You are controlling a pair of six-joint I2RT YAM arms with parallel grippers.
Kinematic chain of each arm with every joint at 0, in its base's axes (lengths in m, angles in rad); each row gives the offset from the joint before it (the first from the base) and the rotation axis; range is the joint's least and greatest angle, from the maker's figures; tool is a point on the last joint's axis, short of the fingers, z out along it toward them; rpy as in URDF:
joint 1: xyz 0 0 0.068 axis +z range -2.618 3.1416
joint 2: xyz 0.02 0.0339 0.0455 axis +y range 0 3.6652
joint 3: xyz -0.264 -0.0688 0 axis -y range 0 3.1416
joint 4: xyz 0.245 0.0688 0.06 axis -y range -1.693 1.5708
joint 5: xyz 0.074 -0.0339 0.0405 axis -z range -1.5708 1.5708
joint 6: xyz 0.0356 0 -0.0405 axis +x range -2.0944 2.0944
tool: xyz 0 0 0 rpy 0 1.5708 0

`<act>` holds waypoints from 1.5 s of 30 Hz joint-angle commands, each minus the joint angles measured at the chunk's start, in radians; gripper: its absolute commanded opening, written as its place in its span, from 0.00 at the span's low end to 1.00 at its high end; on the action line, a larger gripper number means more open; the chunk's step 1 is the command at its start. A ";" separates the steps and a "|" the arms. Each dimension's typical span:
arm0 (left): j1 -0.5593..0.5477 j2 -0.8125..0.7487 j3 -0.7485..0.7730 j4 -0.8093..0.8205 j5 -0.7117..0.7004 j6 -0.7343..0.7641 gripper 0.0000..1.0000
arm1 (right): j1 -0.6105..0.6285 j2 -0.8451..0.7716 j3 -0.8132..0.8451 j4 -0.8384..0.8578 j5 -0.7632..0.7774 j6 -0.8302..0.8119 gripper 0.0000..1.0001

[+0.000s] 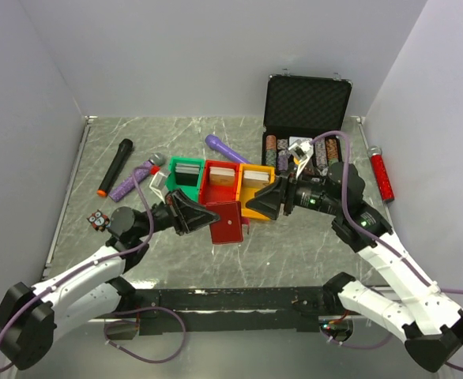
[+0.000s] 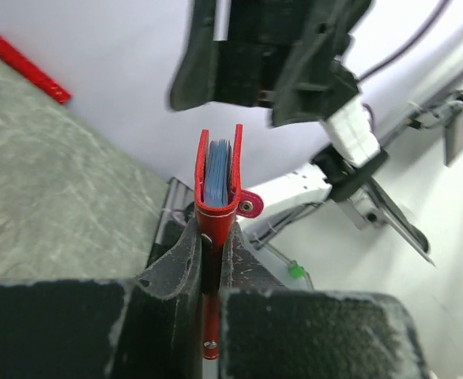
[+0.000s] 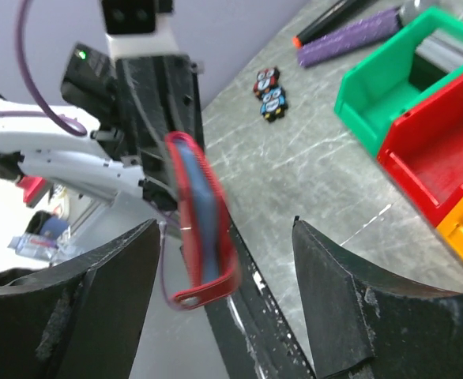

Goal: Take the credit cards out of the card holder
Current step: Open the card holder.

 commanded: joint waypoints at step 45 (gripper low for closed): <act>0.006 0.066 0.096 0.277 0.129 -0.117 0.04 | 0.117 0.056 0.035 -0.022 -0.032 -0.078 0.63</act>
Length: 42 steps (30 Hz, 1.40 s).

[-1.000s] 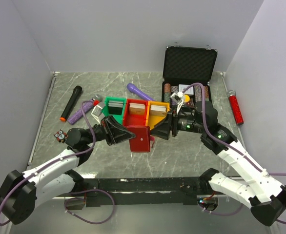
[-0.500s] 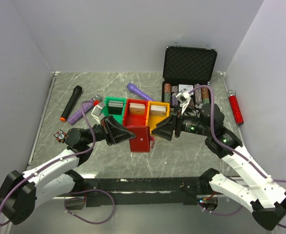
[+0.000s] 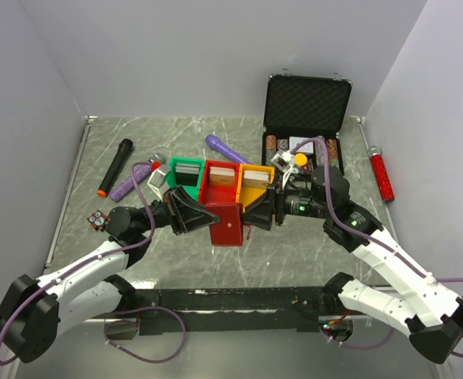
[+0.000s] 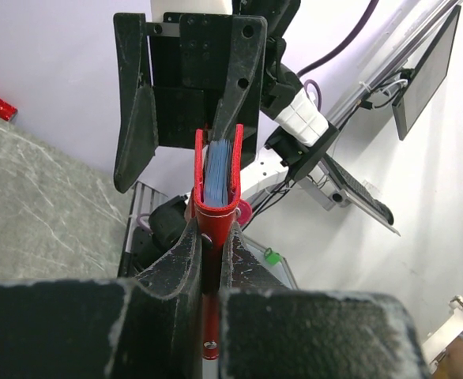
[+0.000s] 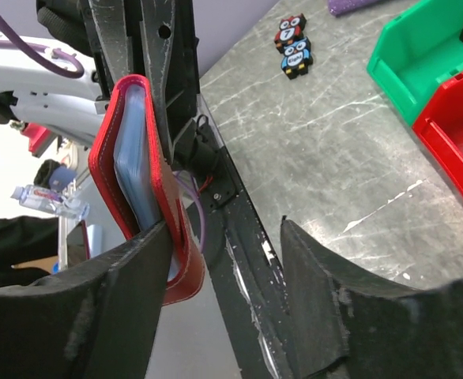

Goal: Take the credit cards out of the card holder
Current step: Open the card holder.

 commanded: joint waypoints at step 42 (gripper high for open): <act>0.001 0.029 -0.047 0.216 -0.100 -0.072 0.97 | 0.324 0.277 0.494 -0.519 0.608 -0.156 0.00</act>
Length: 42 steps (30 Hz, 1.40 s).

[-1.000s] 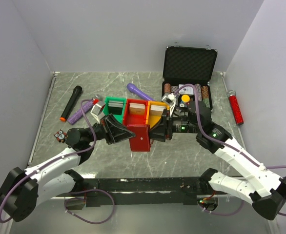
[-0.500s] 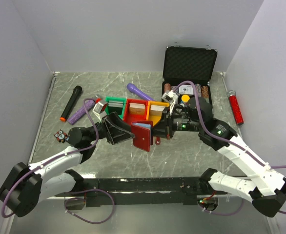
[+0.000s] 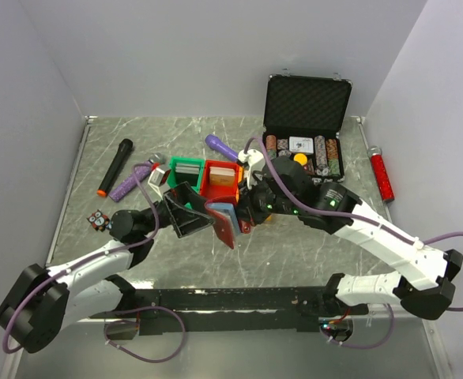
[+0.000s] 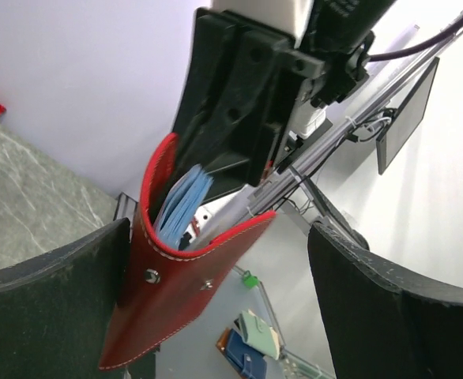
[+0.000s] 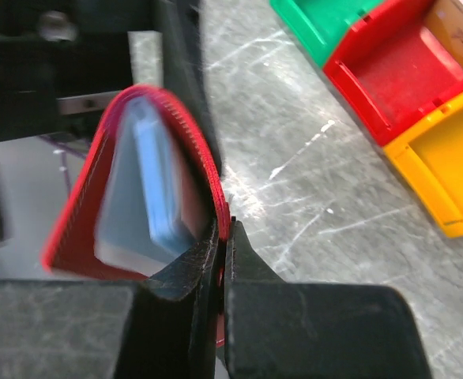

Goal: Take the credit cards out of the card holder
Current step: Open the card holder.

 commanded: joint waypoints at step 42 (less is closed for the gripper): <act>0.001 -0.399 -0.197 -0.284 -0.131 0.181 0.92 | -0.139 -0.104 -0.159 0.191 -0.360 0.170 0.00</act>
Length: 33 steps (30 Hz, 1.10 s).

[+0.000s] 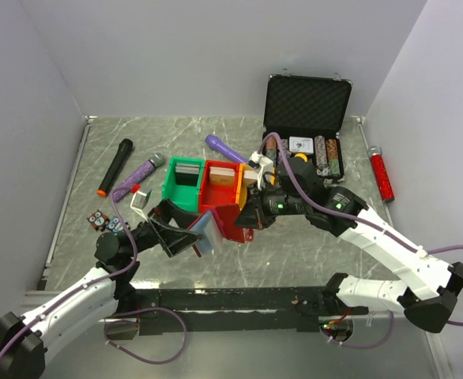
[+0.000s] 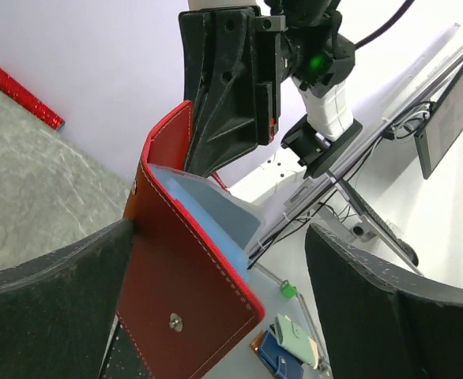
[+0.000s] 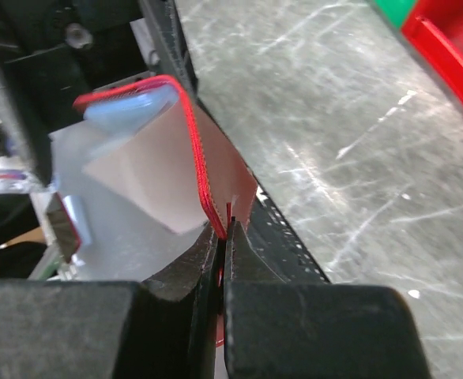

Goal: Take the credit cards out of the card holder
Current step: Open the card holder.

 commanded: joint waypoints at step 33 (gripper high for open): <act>0.000 -0.165 -0.023 -0.127 0.010 0.047 0.63 | -0.104 -0.055 -0.162 0.327 -0.311 0.193 0.00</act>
